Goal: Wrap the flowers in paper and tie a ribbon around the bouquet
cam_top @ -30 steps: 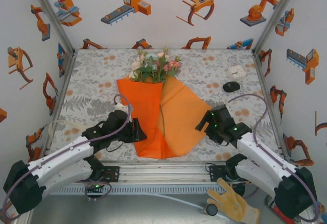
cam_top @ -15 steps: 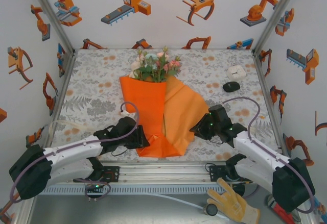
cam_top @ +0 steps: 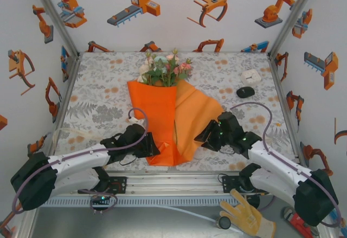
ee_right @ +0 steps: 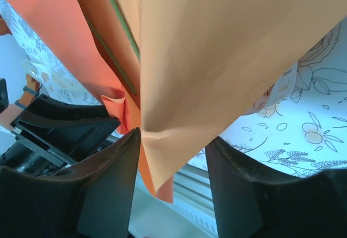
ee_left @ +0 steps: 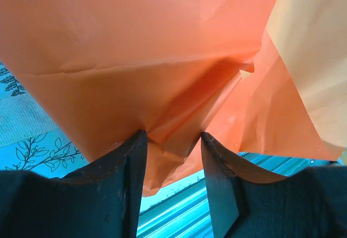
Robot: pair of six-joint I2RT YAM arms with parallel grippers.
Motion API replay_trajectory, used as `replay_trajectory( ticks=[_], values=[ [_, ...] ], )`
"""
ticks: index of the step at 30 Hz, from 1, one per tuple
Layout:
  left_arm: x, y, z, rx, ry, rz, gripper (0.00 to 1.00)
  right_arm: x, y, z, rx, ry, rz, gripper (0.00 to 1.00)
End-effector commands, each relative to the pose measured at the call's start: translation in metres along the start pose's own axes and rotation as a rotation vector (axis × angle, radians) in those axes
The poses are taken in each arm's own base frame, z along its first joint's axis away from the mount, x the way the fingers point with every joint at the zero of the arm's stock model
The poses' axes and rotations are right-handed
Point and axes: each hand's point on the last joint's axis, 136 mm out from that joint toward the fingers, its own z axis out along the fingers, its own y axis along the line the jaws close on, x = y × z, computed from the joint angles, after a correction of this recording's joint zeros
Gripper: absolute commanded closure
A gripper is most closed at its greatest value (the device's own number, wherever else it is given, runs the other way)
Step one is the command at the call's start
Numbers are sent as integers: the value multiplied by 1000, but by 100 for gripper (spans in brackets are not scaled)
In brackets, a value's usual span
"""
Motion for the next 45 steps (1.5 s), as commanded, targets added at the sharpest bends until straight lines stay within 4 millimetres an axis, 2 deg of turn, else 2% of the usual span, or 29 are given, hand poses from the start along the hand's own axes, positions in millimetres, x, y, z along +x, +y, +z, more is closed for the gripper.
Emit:
replay_trajectory(
  ticks=[1, 3, 4, 10, 13, 16, 19, 25, 28, 32, 36, 40, 42, 44, 45],
  values=[
    [12, 18, 1, -61, 27, 8, 55, -23, 5, -11, 36, -121, -37, 37],
    [12, 18, 2, -60, 28, 17, 55, -35, 13, -13, 23, -174, -47, 31],
    [12, 18, 2, -60, 31, 21, 55, -39, 26, -12, -20, -183, -56, 34],
    [16, 11, 4, -22, 55, 50, 55, -38, 82, -9, -127, -163, -133, 85],
    [18, 10, 7, -21, 67, 68, 55, -24, 113, 0, -149, -111, -211, 97],
    [21, 12, 10, -34, 78, 99, 55, -5, 143, 13, -145, -68, -347, 98],
    [23, 11, 12, -38, 90, 126, 55, 12, 166, 34, -160, -10, -448, 100],
    [24, 15, 13, -55, 84, 153, 55, 40, 213, 76, -271, 104, -547, 100],
    [25, 15, 13, -56, 83, 159, 55, 56, 222, 102, -293, 176, -575, 100],
    [25, 16, 12, -64, 74, 160, 47, 61, 207, 136, -246, 211, -567, 100],
    [20, 17, 0, -82, 39, 162, 42, 62, 183, 154, -158, 229, -594, 94],
    [2, 23, -30, -131, -53, 160, 43, 60, 166, 159, -103, 229, -601, 92],
    [-7, 14, -45, -93, -102, 164, 45, 63, 164, 161, -110, 242, -598, 92],
    [-12, -9, -53, 21, -131, 194, 47, 66, 165, 166, -124, 253, -588, 92],
    [-14, -28, -57, 110, -137, 223, 48, 64, 167, 168, -127, 248, -579, 92]
  ],
)
